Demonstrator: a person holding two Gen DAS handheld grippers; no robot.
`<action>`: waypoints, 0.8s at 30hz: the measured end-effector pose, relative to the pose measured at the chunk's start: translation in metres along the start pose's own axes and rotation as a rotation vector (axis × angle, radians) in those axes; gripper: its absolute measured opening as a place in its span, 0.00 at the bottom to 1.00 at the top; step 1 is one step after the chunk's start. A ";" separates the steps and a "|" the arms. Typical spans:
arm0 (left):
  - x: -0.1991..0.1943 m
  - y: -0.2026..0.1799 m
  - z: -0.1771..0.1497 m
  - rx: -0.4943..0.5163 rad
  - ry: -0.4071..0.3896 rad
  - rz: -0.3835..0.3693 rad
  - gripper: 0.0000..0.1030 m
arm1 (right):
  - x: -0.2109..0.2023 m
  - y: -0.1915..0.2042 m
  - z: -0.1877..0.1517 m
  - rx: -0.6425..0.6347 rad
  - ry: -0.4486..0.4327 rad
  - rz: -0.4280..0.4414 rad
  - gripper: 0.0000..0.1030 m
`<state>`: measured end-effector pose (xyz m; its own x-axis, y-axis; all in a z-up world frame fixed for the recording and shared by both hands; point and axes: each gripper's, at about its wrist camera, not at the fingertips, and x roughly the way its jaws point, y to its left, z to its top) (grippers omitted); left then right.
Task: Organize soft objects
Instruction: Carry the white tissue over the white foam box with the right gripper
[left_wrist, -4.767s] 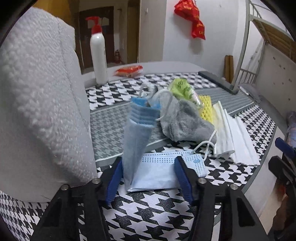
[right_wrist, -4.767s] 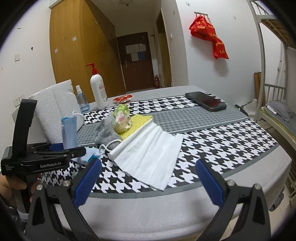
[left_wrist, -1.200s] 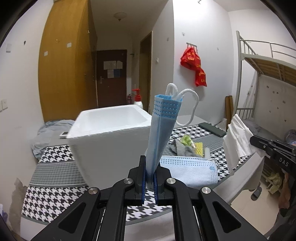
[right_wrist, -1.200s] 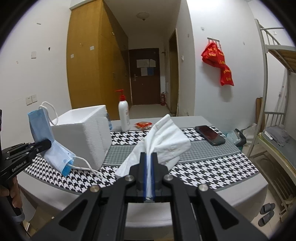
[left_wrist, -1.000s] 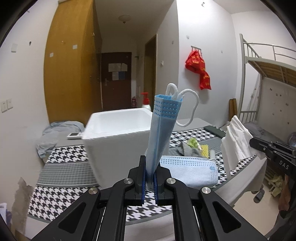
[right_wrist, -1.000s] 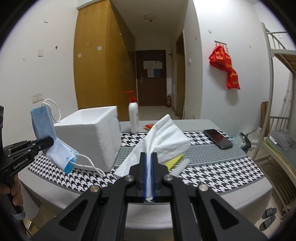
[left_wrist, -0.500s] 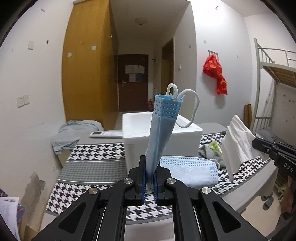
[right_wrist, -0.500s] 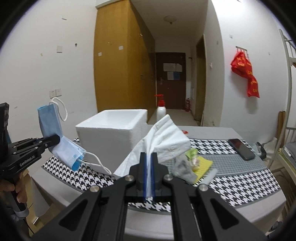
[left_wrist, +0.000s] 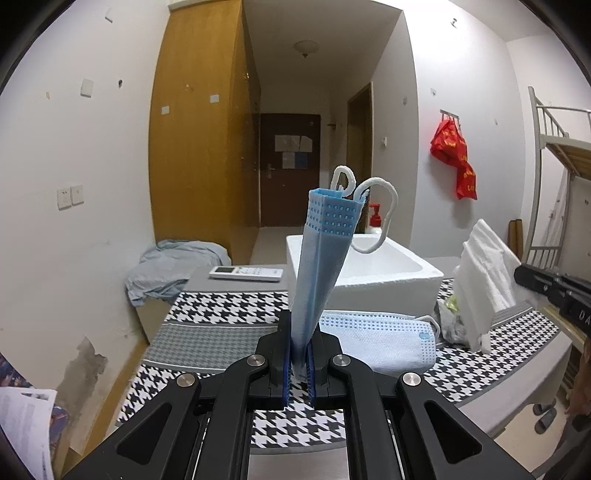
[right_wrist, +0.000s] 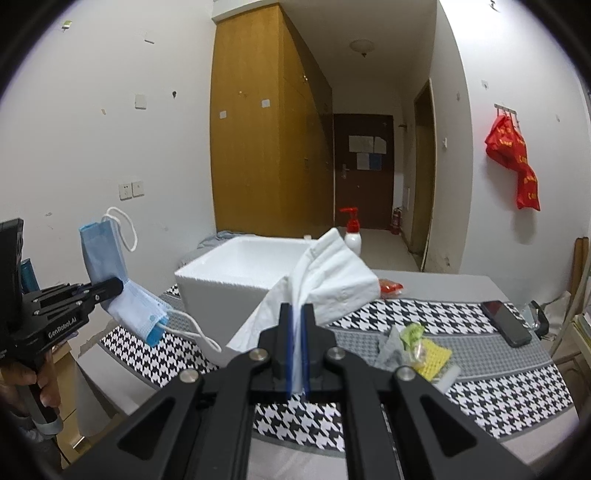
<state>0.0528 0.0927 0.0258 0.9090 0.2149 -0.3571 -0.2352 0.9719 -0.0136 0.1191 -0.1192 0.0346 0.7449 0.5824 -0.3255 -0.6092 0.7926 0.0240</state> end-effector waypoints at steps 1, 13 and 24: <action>0.000 0.002 -0.001 -0.002 0.001 0.002 0.07 | 0.001 0.001 0.002 -0.002 -0.004 0.006 0.06; 0.009 0.019 -0.007 -0.030 0.033 0.047 0.07 | 0.025 0.009 0.029 -0.023 -0.045 0.065 0.06; 0.008 0.037 -0.013 -0.057 0.041 0.090 0.07 | 0.047 0.023 0.050 -0.047 -0.063 0.115 0.06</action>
<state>0.0470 0.1295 0.0104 0.8685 0.2962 -0.3976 -0.3358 0.9414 -0.0323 0.1536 -0.0644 0.0668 0.6841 0.6802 -0.2631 -0.7026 0.7115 0.0126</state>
